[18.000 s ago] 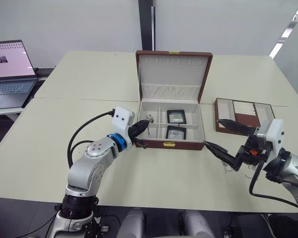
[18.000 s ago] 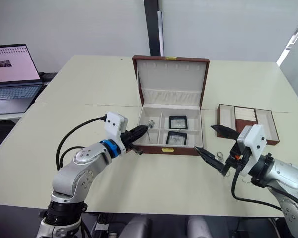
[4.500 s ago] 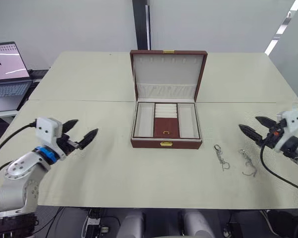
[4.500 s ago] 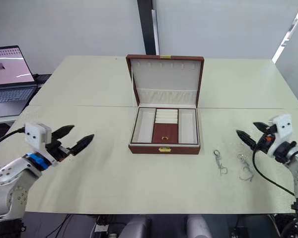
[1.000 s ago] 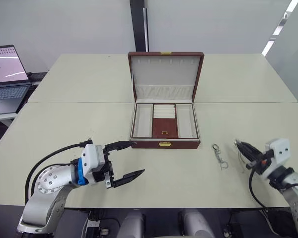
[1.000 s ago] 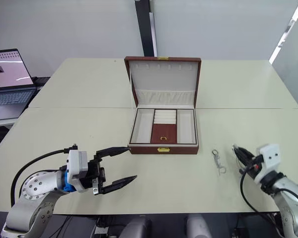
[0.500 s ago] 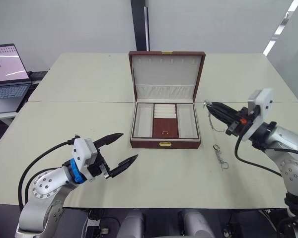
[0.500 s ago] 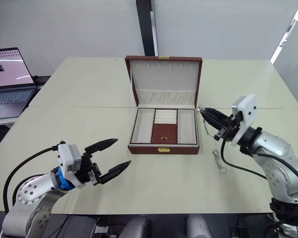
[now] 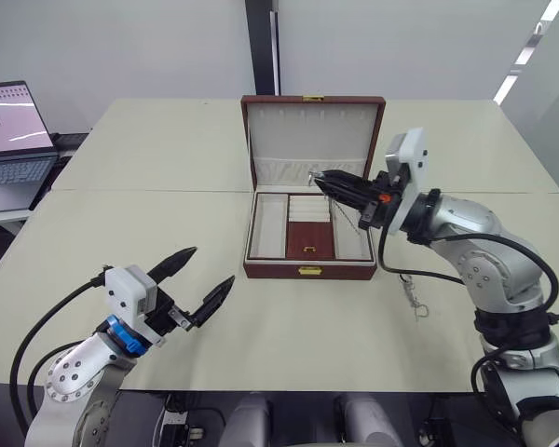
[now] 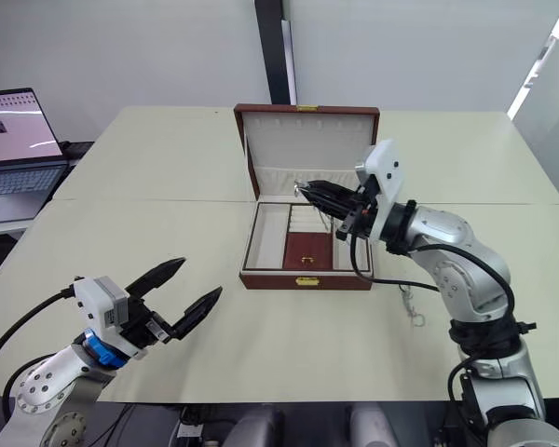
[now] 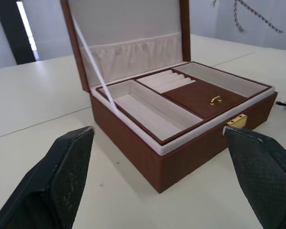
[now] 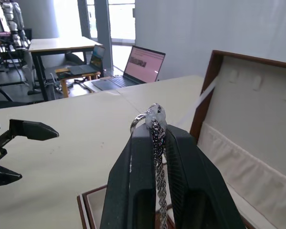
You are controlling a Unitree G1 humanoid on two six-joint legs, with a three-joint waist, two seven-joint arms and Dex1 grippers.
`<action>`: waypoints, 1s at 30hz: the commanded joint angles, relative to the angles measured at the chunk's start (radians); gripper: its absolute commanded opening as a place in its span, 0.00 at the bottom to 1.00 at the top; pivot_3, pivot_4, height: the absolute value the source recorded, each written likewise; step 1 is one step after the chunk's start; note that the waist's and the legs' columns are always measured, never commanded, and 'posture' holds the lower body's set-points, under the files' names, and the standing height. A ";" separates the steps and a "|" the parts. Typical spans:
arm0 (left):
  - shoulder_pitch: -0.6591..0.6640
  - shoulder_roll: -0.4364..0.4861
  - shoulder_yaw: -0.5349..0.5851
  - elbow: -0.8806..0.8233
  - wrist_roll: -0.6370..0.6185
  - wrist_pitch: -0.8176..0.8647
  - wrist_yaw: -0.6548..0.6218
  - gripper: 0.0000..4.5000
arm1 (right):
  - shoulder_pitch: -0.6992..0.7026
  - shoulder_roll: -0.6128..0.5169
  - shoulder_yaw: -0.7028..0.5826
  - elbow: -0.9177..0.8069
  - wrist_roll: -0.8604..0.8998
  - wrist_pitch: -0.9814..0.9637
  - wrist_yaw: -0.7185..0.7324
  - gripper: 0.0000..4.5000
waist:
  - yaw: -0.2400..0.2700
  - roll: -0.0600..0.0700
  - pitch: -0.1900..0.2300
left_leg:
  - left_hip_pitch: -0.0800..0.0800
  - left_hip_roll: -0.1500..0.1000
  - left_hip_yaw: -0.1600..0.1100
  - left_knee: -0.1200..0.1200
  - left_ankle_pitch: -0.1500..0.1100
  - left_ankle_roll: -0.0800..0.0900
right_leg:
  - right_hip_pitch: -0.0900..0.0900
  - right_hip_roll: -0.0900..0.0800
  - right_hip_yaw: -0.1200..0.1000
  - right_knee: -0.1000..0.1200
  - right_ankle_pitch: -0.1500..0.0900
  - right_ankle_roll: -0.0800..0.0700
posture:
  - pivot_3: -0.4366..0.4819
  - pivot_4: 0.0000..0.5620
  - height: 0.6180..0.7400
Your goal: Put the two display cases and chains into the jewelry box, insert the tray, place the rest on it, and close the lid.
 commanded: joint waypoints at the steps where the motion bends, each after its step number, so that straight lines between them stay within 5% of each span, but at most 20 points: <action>1: 0.013 -0.012 0.021 -0.045 -0.007 -0.001 0.026 1.00 | -0.041 0.034 0.034 0.016 -0.032 -0.033 0.019 0.02 | 0.001 0.000 0.000 | 0.000 0.000 0.000 0.000 0.000 0.000 | 0.000 -0.001 0.000 0.000 0.000 0.000 | 0.48 0.27 1.00; 30: -0.018 -0.061 -0.042 -0.186 0.016 0.121 0.209 1.00 | -0.101 0.255 0.147 0.404 -0.284 -0.227 0.094 0.02 | -0.002 0.000 0.000 | -0.002 0.000 0.001 0.000 0.000 0.000 | -0.004 0.000 0.000 0.001 0.001 -0.001 | 0.48 0.27 1.00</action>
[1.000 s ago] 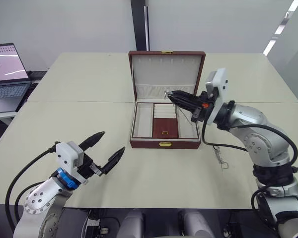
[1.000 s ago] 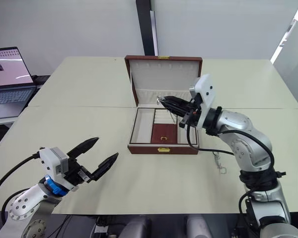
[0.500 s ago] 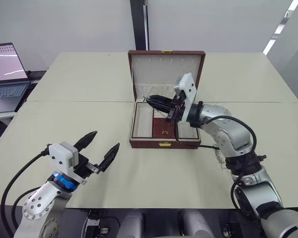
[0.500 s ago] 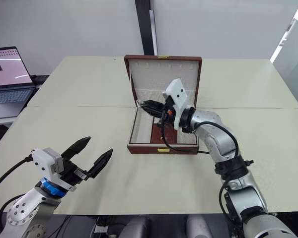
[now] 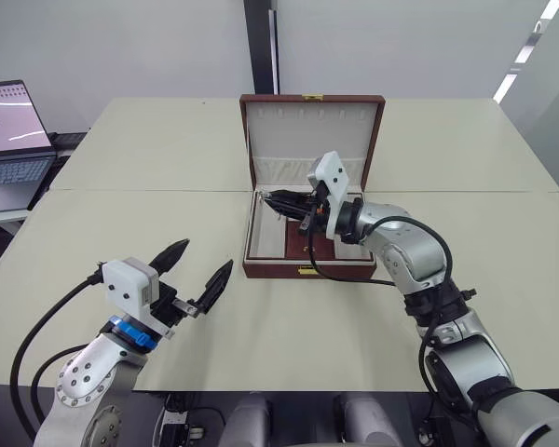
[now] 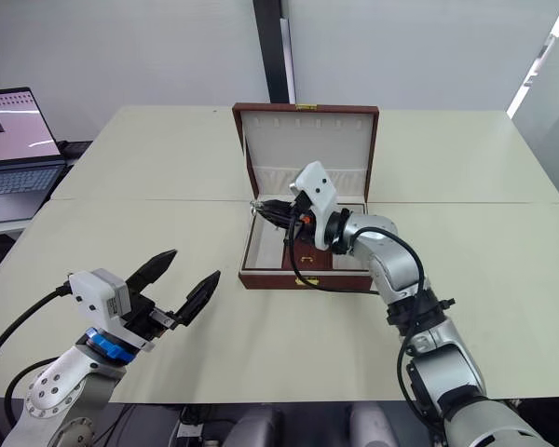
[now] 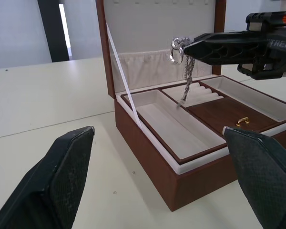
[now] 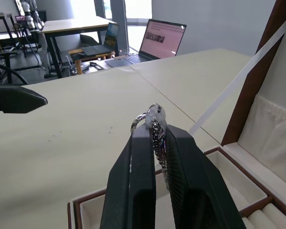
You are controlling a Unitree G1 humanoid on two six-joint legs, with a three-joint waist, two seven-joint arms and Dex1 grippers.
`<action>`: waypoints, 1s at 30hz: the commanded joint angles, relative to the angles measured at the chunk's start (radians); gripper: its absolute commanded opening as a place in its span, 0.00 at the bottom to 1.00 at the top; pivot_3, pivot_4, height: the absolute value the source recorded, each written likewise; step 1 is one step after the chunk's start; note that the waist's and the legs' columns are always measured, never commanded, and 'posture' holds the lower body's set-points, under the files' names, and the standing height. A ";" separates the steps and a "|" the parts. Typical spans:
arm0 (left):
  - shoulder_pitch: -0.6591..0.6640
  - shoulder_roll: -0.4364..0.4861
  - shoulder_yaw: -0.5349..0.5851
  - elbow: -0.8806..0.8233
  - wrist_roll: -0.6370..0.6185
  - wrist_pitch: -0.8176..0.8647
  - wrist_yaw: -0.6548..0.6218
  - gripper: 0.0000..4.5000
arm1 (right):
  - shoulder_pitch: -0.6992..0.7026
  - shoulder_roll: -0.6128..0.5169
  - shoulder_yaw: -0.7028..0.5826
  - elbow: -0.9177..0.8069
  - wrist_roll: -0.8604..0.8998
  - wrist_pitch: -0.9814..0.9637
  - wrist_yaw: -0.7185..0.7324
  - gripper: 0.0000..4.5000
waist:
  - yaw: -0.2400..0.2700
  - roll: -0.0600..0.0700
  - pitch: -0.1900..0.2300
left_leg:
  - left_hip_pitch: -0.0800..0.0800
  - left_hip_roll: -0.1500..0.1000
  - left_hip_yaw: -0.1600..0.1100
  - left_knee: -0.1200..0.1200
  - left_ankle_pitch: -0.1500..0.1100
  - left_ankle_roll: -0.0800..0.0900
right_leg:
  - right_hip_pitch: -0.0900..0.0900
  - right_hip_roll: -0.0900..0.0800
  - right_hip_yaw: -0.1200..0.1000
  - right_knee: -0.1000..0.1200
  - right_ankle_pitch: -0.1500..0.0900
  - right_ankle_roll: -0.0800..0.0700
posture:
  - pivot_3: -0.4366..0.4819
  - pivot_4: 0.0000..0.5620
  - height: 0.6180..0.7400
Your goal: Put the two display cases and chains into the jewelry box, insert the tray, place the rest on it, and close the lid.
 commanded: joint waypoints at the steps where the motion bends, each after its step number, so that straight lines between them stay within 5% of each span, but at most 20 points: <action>1: -0.010 -0.001 -0.006 -0.043 0.000 0.007 0.012 1.00 | 0.000 0.014 0.002 0.007 -0.019 -0.034 0.009 0.02 | 0.000 0.000 0.000 | 0.000 0.000 0.000 0.000 0.000 0.000 | 0.000 0.000 0.000 0.000 0.000 0.000 | 0.48 0.27 1.00; 14: -0.013 -0.005 -0.002 -0.046 -0.004 0.016 0.008 1.00 | 0.003 0.032 0.012 0.087 -0.095 -0.055 0.003 0.02 | 0.000 0.000 0.000 | 0.000 0.000 0.000 0.000 0.000 0.000 | 0.000 0.000 0.000 0.000 0.000 0.000 | 0.48 0.27 1.00; 15: -0.011 -0.005 -0.001 -0.044 -0.004 0.014 0.006 1.00 | 0.005 0.031 0.012 0.087 -0.097 -0.052 0.006 0.15 | 0.000 0.000 0.000 | 0.000 0.000 0.000 0.000 0.000 0.000 | 0.000 0.000 0.000 0.000 0.000 0.000 | 0.48 0.27 1.00; 30: -0.007 -0.002 -0.002 0.021 -0.001 -0.021 -0.057 1.00 | 0.085 -0.040 -0.121 -0.061 -0.004 0.001 0.021 0.99 | 0.004 0.000 0.000 | -0.001 0.000 0.000 0.000 0.000 0.000 | 0.000 0.000 0.000 -0.001 0.000 0.000 | 0.48 0.27 1.00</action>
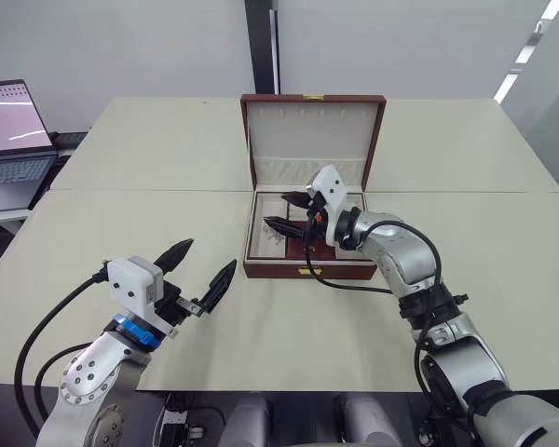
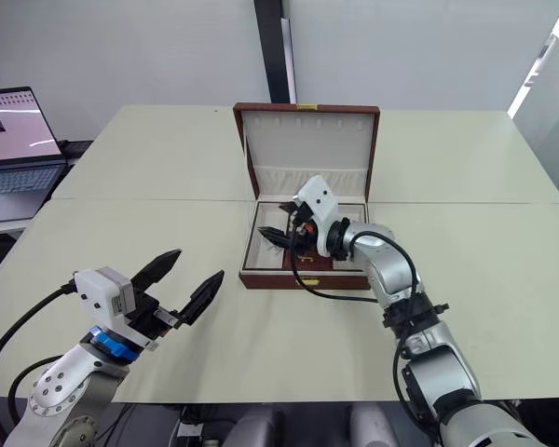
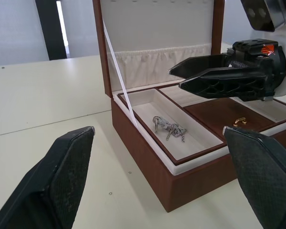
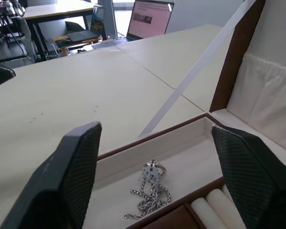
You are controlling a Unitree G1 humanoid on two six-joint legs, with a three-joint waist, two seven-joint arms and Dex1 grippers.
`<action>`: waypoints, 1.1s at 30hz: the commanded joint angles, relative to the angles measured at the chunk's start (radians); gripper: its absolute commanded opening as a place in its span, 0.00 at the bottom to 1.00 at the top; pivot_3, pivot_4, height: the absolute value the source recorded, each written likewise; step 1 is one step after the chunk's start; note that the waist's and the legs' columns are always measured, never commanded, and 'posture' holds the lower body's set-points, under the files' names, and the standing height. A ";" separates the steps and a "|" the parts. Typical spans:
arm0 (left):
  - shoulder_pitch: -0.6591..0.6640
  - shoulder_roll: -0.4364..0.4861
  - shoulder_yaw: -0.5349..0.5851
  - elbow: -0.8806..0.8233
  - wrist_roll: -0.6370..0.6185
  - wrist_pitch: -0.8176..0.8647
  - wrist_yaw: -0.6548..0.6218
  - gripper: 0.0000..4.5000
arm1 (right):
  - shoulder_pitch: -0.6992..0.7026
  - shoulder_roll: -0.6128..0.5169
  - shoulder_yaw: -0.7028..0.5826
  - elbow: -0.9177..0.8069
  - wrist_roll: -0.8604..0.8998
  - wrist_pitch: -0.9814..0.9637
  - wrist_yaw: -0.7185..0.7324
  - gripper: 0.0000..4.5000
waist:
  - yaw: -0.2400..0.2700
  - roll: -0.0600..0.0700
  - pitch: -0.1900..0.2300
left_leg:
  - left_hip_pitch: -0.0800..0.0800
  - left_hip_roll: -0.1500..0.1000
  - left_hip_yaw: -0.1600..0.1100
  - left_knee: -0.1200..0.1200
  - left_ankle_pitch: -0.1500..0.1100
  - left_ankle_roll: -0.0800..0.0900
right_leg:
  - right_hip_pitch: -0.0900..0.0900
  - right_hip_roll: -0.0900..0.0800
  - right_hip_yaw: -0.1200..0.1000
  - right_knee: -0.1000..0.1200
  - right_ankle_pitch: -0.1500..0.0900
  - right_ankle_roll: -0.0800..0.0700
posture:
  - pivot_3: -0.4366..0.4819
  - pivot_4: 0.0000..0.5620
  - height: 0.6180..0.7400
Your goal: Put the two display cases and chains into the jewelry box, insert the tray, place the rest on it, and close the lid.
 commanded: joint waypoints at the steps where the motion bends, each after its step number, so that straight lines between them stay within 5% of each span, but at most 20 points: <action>1: 0.000 0.007 0.007 0.016 -0.003 -0.033 -0.038 1.00 | 0.049 -0.053 -0.087 -0.124 0.064 0.025 0.013 0.99 | 0.004 0.000 0.000 | 0.000 0.000 0.000 0.000 0.000 0.000 | 0.000 0.000 0.000 0.000 0.000 0.000 | 0.48 0.27 1.00; 9: -0.056 0.050 0.009 0.122 -0.002 -0.054 -0.134 1.00 | 0.253 -0.283 -0.276 -0.351 0.206 0.106 0.091 0.99 | 0.001 0.000 0.000 | 0.000 0.000 0.000 0.000 0.000 0.000 | 0.000 0.000 0.000 0.000 0.000 0.000 | 0.48 0.27 1.00; 18: -0.088 0.106 0.035 0.222 -0.008 -0.078 -0.231 1.00 | 0.530 -0.506 -0.495 -0.342 0.219 0.049 0.132 0.99 | 0.000 -0.001 0.000 | 0.000 0.000 0.001 0.000 0.000 0.000 | 0.001 0.000 0.000 -0.001 0.000 0.000 | 0.48 0.27 1.00; 24: -0.182 0.063 0.147 0.430 0.004 -0.093 -0.106 1.00 | 0.679 -0.512 -0.634 -0.241 0.184 -0.057 0.079 0.99 | 0.002 -0.001 0.001 | 0.001 0.000 0.001 0.000 0.000 0.000 | 0.004 0.000 0.000 -0.001 0.000 0.000 | 0.48 0.27 1.00; 33: -0.291 0.055 0.261 0.707 0.142 -0.160 0.145 1.00 | 0.727 -0.395 -0.691 -0.043 0.133 -0.253 -0.072 0.99 | 0.000 -0.001 0.001 | 0.003 -0.001 0.001 0.000 0.000 0.000 | 0.005 0.000 0.000 0.000 0.000 0.000 | 0.48 0.27 1.00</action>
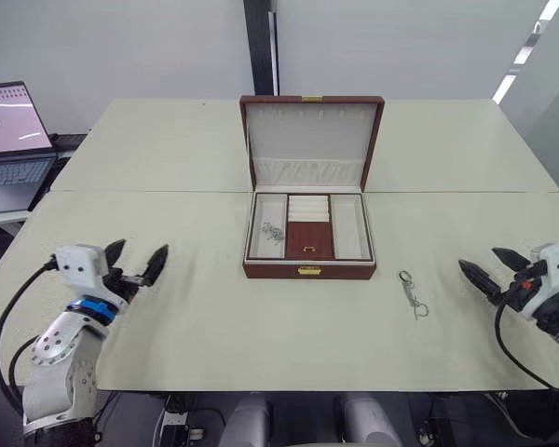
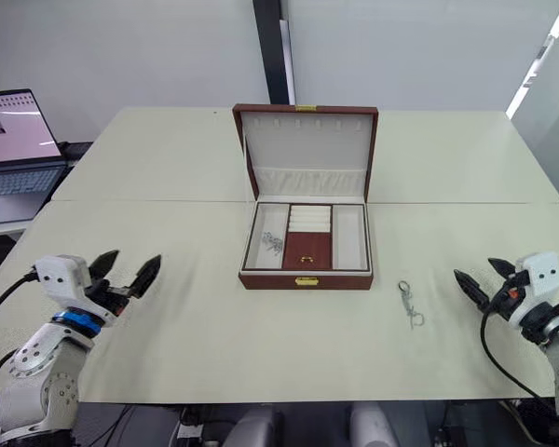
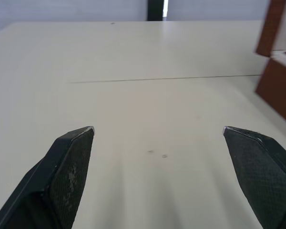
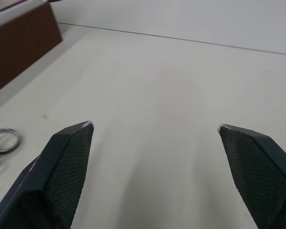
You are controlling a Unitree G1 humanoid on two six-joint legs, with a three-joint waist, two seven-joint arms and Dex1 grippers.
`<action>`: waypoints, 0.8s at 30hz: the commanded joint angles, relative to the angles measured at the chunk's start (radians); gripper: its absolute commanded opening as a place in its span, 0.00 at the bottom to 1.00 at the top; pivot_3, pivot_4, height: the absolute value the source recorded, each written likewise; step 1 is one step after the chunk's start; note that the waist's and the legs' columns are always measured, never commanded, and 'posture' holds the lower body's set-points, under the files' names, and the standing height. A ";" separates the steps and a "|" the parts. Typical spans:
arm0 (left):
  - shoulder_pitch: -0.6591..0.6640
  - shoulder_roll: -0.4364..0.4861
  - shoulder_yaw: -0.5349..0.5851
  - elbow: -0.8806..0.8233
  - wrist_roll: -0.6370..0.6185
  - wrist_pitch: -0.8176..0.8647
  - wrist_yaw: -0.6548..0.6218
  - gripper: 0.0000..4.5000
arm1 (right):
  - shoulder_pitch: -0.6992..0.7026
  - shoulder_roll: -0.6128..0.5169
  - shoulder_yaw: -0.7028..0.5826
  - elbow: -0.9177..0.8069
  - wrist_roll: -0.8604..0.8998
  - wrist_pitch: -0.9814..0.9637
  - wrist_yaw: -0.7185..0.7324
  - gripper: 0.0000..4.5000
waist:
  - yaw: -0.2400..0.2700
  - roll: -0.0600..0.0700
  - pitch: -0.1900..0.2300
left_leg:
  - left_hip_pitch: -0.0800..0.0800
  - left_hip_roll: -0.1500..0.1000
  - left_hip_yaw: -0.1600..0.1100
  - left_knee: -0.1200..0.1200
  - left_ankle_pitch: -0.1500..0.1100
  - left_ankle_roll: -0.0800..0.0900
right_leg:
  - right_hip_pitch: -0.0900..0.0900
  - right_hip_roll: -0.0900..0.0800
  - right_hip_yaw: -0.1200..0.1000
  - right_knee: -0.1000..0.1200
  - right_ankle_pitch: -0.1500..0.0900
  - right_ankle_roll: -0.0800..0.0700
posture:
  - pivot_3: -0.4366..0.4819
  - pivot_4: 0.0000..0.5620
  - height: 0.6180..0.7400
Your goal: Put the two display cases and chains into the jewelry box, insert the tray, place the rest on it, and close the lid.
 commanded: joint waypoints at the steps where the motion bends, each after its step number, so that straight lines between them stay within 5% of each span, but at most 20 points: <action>1: -0.023 -0.008 0.041 0.040 0.076 -0.054 0.123 1.00 | -0.005 0.022 -0.049 0.047 -0.020 -0.101 -0.064 0.99 | 0.001 0.000 0.000 | 0.000 0.000 0.000 0.000 0.000 0.000 | 0.000 0.000 0.000 0.000 0.000 0.000 | 0.48 0.27 1.00; 5: -0.047 -0.025 0.063 0.087 0.130 -0.085 0.243 1.00 | -0.022 0.049 -0.049 0.123 -0.048 -0.194 -0.120 0.99 | 0.002 0.000 0.000 | 0.000 0.000 0.000 0.000 0.000 0.000 | 0.000 -0.001 0.000 0.000 0.000 0.000 | 0.48 0.27 1.00; 14: -0.057 -0.022 0.046 0.095 0.127 -0.103 0.226 1.00 | -0.032 0.056 -0.026 0.145 -0.049 -0.234 -0.138 0.99 | 0.001 0.000 0.000 | 0.000 0.000 0.000 0.000 0.000 0.000 | 0.000 0.000 0.000 0.000 0.000 0.000 | 0.48 0.27 1.00; 19: -0.037 -0.032 0.014 0.048 0.106 -0.107 0.155 1.00 | -0.023 0.048 -0.024 0.113 -0.026 -0.211 -0.111 0.99 | 0.001 0.000 0.000 | 0.000 0.000 0.000 0.000 0.000 0.000 | 0.000 0.000 0.000 0.000 0.000 0.000 | 0.48 0.27 1.00; 24: 0.037 -0.002 -0.071 -0.092 0.058 -0.094 -0.049 1.00 | 0.029 0.029 0.008 -0.019 0.031 -0.140 -0.017 0.99 | 0.001 0.000 0.000 | 0.000 0.001 0.000 0.000 0.000 0.000 | 0.000 -0.001 0.000 0.000 0.000 0.000 | 0.48 0.27 1.00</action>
